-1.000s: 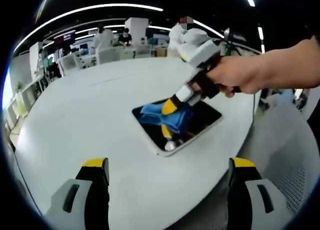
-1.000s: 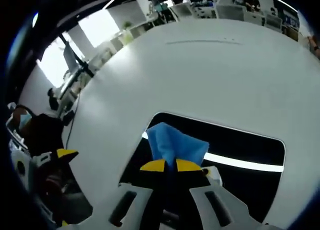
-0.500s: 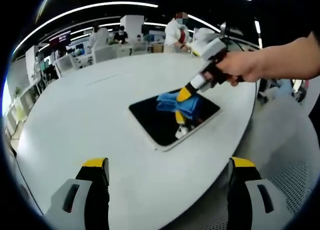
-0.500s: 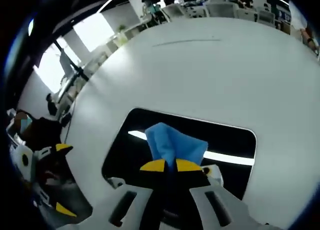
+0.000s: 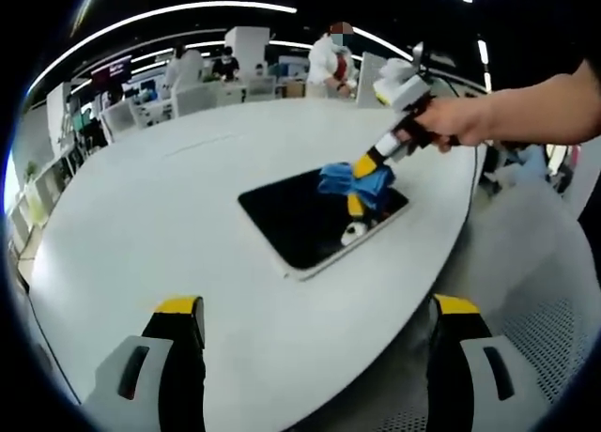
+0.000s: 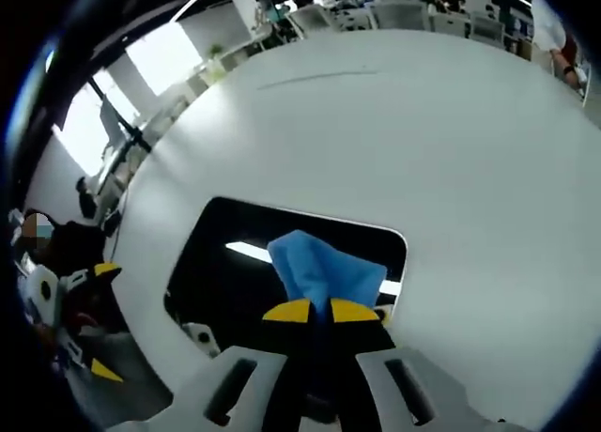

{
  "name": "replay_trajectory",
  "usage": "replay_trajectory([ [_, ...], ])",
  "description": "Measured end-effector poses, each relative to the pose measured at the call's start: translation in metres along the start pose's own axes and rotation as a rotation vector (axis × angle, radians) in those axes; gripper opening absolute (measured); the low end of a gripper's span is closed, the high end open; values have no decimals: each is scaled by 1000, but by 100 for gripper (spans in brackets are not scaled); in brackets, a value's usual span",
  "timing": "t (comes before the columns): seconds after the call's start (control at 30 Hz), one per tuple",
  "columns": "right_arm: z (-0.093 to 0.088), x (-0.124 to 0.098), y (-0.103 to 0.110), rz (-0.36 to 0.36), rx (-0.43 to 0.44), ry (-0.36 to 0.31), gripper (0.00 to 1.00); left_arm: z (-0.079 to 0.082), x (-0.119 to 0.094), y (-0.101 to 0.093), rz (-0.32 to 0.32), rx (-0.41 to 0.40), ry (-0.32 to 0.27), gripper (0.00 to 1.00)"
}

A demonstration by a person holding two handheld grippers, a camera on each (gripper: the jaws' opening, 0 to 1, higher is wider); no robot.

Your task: Wipe the mirror surface with the cleaning cloth until all visible marks leave the cleaned area.

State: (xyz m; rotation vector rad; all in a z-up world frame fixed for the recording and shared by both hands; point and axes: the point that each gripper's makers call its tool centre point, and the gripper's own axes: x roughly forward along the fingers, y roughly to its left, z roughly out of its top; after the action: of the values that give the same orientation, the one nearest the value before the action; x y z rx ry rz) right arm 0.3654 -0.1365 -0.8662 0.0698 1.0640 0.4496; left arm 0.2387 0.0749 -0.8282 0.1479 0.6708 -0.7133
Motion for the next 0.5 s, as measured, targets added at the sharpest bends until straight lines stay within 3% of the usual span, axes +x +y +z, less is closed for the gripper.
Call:
replay_trajectory([
  [0.5,-7,-11,-20,-46,16,17,0,6,-4,4,16,-23,-41,100],
])
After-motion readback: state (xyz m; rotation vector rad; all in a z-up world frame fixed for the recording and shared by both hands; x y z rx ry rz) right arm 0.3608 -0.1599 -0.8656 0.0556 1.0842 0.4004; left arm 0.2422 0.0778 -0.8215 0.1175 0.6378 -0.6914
